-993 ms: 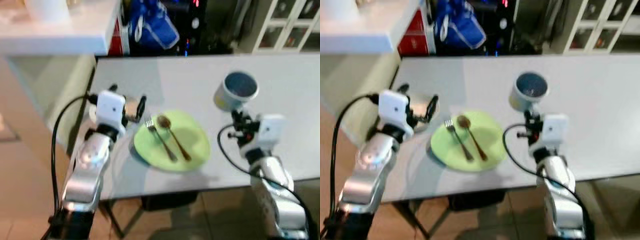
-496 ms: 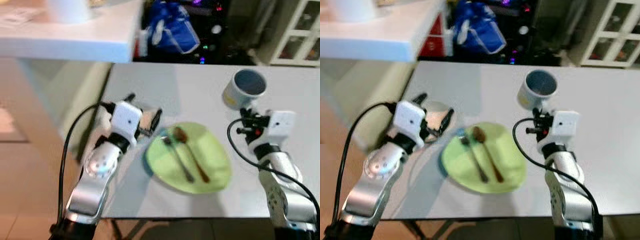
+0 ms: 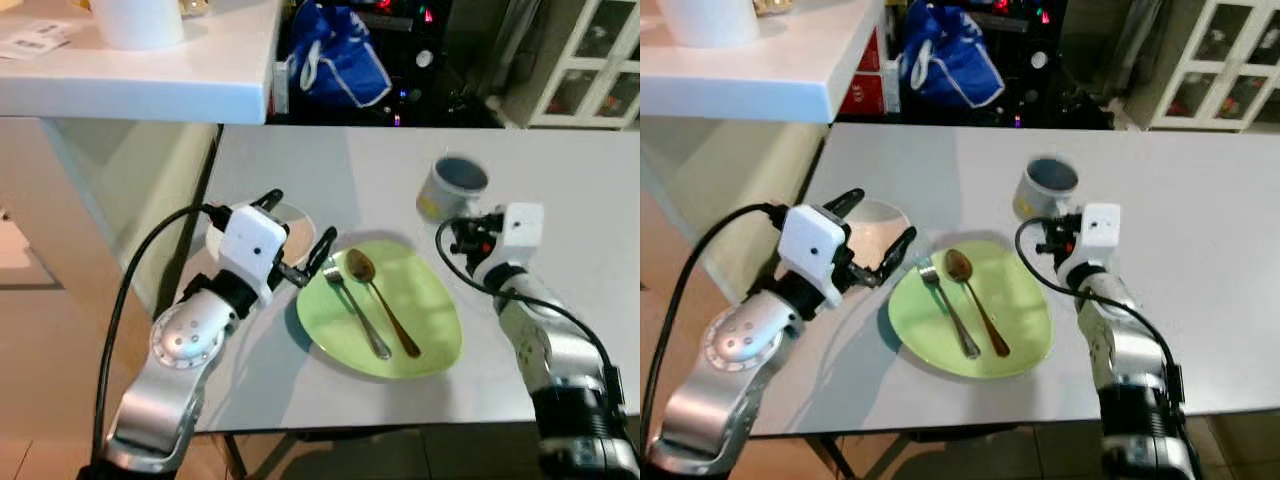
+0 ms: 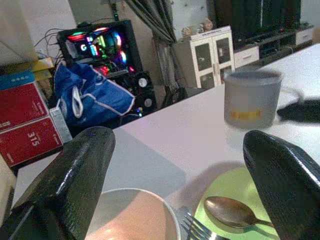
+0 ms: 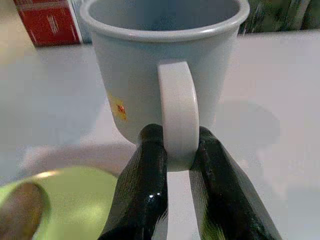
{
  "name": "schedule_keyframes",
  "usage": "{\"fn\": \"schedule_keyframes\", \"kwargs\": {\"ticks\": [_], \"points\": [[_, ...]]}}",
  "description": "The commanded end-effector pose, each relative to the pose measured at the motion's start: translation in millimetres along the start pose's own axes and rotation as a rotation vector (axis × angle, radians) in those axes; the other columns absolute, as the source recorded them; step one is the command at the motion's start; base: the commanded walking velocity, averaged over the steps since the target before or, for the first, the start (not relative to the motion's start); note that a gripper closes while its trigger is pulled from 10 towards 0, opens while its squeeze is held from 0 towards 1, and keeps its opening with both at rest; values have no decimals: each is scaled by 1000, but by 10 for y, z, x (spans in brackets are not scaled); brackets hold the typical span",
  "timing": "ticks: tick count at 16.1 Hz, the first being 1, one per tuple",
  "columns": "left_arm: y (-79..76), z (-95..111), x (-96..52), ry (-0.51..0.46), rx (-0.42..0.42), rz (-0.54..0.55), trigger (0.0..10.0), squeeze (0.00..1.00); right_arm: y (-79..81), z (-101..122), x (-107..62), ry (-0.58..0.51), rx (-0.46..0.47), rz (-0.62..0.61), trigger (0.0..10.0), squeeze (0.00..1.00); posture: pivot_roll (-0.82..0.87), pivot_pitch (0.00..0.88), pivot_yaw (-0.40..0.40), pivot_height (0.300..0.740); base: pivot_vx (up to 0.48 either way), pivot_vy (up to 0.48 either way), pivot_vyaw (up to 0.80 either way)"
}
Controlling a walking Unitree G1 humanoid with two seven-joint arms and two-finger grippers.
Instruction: Setting the table
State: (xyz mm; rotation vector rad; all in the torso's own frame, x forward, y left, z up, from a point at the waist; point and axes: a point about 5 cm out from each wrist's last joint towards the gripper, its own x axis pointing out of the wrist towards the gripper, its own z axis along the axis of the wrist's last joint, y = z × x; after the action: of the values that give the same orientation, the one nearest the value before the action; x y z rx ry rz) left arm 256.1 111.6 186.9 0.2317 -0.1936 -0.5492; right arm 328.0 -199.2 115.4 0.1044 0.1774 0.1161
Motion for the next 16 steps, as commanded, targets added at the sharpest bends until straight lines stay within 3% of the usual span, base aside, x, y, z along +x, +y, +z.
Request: {"fn": "schedule_keyframes", "kwargs": {"ticks": [1, 4, 8, 14, 16], "points": [[5, 60, -11, -5, -5, -25, 10000, 0, -31, 62, 63, -11, -17, 2, 10000, 0, 103, 0, -18, 740, 0, 0, 0], [43, 137, -44, -1, 1, -31, 10000, 0, -113, 42, 261, 32, -11, -8, 10000, 0, 147, 0, -26, 740, 0, 0, 0], [103, 164, -171, 31, 13, -31, 10000, 0, -42, -51, 376, 83, -45, 13, 10000, 0, 205, 0, -26, 740, 0, 0, 0], [92, 136, -312, 84, 0, -48, 10000, 0, 179, -218, 391, 97, -95, 161, 10000, 0, 221, 0, -39, 740, 0, 0, 0], [93, 130, -311, 91, -2, -50, 10000, 0, 168, -297, 362, 119, -117, 169, 10000, 0, 222, 0, -36, 740, 0, 0, 0]]}}
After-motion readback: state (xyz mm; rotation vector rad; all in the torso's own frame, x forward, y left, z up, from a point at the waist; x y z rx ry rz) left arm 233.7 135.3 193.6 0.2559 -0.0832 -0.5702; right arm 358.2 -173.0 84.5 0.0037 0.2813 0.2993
